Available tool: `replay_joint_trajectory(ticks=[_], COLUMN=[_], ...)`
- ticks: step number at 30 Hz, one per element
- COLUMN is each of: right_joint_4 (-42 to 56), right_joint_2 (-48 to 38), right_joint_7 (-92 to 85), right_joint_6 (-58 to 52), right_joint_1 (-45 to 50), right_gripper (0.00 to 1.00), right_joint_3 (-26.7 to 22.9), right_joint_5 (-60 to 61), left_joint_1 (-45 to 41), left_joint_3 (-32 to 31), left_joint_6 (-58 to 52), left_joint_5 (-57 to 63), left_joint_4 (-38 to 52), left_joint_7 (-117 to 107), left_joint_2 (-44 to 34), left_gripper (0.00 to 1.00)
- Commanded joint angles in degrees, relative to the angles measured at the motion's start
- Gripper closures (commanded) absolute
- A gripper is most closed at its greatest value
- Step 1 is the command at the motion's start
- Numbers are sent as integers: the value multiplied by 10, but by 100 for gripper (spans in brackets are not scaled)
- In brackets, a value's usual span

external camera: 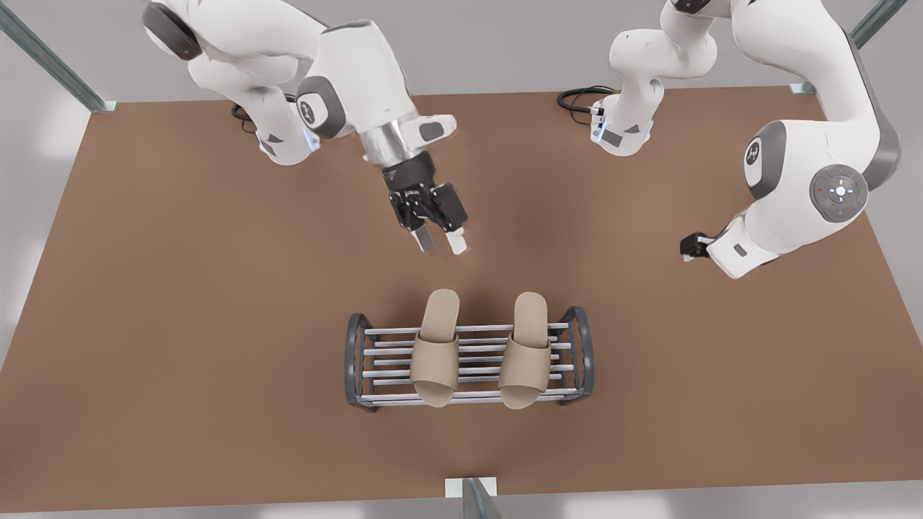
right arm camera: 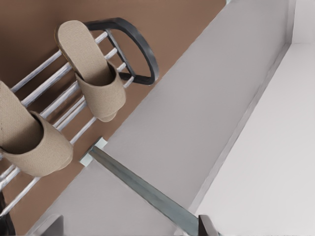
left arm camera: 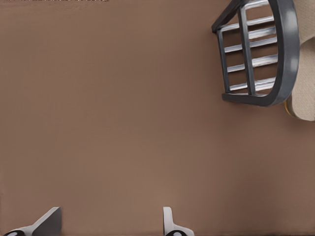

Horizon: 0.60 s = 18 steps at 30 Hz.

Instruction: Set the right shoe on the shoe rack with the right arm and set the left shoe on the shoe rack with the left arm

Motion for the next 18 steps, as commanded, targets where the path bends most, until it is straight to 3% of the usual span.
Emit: replay_joint_trajectory(ticks=[1, 2, 3, 4, 5, 6, 9, 12, 18], right_joint_4=[17, -12, -22, -6, -7, -3, -1, 0, -5], right_joint_2=[-30, -43, -65, -63, -60, -59, -36, -18, -7], right_joint_7=[274, 307, 460, 557, 574, 650, 745, 808, 850], right_joint_6=[-320, -361, -451, -526, -528, -532, -519, -466, -468], right_joint_1=[-17, 8, 8, -28, -37, -69, -155, -174, -173], right_gripper=[0, 0, 0, 0, 0, 0, 0, 0, 0], right_joint_3=[-123, -215, -231, -234, -235, -232, -233, -233, -233], right_joint_5=[322, 369, 362, 336, 220, 203, 235, 233, 235], left_joint_1=[0, 0, 0, 0, 0, 0, 0, -1, 0], left_joint_3=[0, 0, 0, 0, 0, 0, 0, 0, 0], left_joint_6=[0, 0, 0, -1, 0, 0, 0, -1, -1], left_joint_5=[0, 1, 0, 1, 1, 1, 0, 0, 1], left_joint_4=[0, 0, 0, 0, 0, 0, 0, 0, 0], left_joint_7=[193, 193, 193, 193, 193, 193, 193, 193, 194], left_joint_2=[-1, -1, -1, -1, -1, -1, -1, -1, -1], left_gripper=[0, 0, 0, 0, 0, 0, 0, 0, 0])
